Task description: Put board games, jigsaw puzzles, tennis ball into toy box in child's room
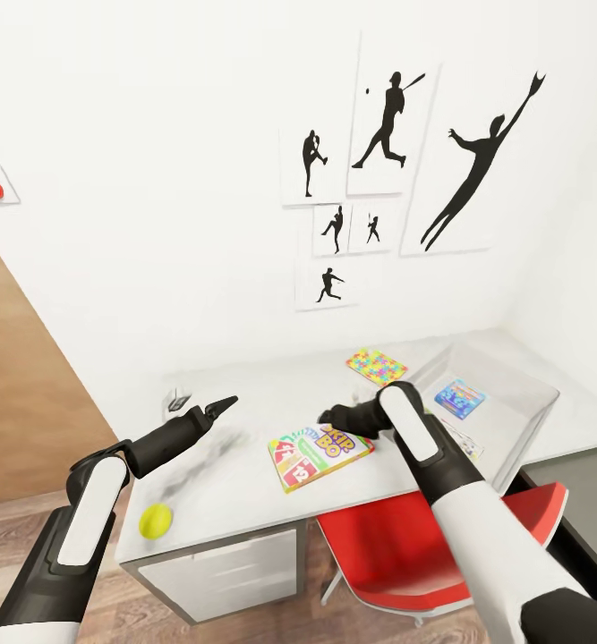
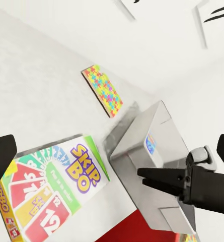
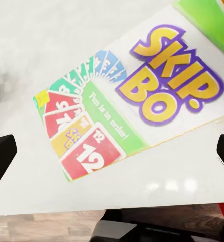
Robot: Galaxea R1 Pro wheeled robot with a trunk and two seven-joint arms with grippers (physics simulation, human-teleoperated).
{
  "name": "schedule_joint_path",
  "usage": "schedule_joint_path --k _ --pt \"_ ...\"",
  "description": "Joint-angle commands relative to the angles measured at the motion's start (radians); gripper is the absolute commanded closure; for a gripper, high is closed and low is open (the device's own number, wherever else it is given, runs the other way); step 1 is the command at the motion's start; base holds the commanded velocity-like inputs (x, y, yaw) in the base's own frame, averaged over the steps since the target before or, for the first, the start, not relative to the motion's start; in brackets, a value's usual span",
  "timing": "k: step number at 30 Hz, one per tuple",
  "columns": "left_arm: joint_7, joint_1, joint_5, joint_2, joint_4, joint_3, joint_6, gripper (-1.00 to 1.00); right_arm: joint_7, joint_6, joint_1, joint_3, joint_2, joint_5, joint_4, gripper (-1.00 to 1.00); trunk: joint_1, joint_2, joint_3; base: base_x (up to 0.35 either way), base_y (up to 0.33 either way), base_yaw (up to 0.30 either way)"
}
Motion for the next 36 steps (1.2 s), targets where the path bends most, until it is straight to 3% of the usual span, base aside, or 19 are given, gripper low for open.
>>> schedule_joint_path --k 1,13,24,36 --pt "-0.004 -0.001 -0.001 0.000 0.000 0.002 0.006 -1.00 -0.010 -0.015 -0.010 0.001 0.000 -0.011 0.029 -1.00 0.001 -0.002 -0.002 0.000 0.000 0.000" --pt "-0.004 -0.001 -0.001 0.000 0.000 0.002 0.006 -1.00 -0.011 -0.122 -0.048 -0.003 -0.001 -0.013 0.151 -1.00 0.001 -0.002 -0.002 0.000 0.000 0.000" --pt "-0.004 -0.001 -0.002 0.000 0.000 0.002 0.006 -1.00 -0.012 -0.143 -0.053 -0.019 -0.004 -0.013 0.171 -1.00 0.001 -0.002 -0.002 0.000 0.000 0.000" --pt "-0.004 -0.001 -0.002 0.000 0.000 0.002 0.006 -1.00 -0.013 -0.150 -0.054 -0.070 -0.002 -0.013 0.177 -1.00 0.001 -0.002 -0.002 0.000 0.000 0.000"
